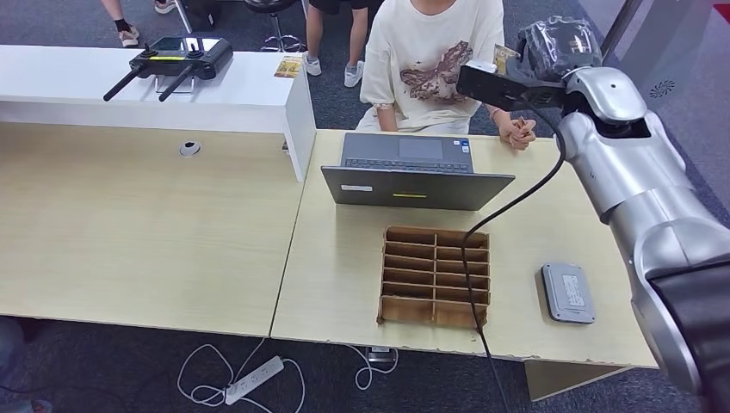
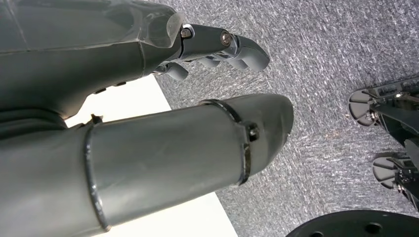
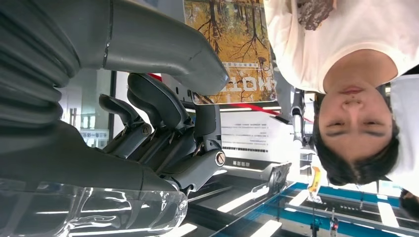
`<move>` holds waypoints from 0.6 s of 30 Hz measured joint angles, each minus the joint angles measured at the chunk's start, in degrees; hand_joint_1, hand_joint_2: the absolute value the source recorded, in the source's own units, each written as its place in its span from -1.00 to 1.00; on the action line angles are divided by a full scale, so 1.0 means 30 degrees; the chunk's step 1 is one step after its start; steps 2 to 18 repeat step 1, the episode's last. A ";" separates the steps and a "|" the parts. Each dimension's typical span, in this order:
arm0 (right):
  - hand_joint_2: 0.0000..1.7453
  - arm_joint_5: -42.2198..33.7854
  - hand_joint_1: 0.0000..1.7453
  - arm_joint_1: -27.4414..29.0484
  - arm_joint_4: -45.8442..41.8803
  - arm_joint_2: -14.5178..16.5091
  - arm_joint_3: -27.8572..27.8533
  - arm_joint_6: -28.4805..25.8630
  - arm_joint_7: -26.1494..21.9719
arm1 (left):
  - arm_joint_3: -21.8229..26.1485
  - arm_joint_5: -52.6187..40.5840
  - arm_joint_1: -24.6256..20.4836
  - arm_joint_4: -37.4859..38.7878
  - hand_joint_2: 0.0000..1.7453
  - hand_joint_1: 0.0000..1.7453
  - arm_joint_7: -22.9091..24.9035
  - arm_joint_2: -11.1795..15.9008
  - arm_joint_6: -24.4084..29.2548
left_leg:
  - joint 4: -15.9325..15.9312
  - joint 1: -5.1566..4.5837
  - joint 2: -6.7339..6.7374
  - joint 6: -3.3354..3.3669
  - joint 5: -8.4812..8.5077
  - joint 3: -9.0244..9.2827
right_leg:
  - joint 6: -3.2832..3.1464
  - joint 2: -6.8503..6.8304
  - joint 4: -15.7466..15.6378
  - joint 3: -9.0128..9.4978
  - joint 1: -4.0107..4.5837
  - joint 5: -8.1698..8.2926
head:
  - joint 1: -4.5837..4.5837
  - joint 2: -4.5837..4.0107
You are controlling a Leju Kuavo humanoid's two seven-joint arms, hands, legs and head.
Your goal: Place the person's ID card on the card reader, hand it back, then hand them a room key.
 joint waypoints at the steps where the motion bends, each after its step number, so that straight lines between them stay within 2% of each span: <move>1: 1.00 0.0039 1.00 0.0000 0.0042 0.0000 0.0000 -0.0001 0.0035 | -0.0003 -0.0002 -0.0006 -0.0004 -1.00 -1.00 0.0003 0.0000 -0.0001 | 0.0001 0.0000 0.0000 0.0000 0.0000 0.0000 | 0.0000 0.0000 0.0000 0.0000 0.0000 0.0000 | 0.0000 0.0000; 18: 1.00 0.0039 1.00 0.0000 0.0042 0.0000 0.0000 -0.0001 0.0035 | -0.0003 -0.0002 -0.0006 -0.0004 -1.00 -1.00 0.0003 0.0000 -0.0001 | 0.0001 0.0000 0.0000 0.0000 0.0000 0.0000 | 0.0000 0.0000 0.0000 0.0000 0.0000 0.0000 | 0.0000 0.0000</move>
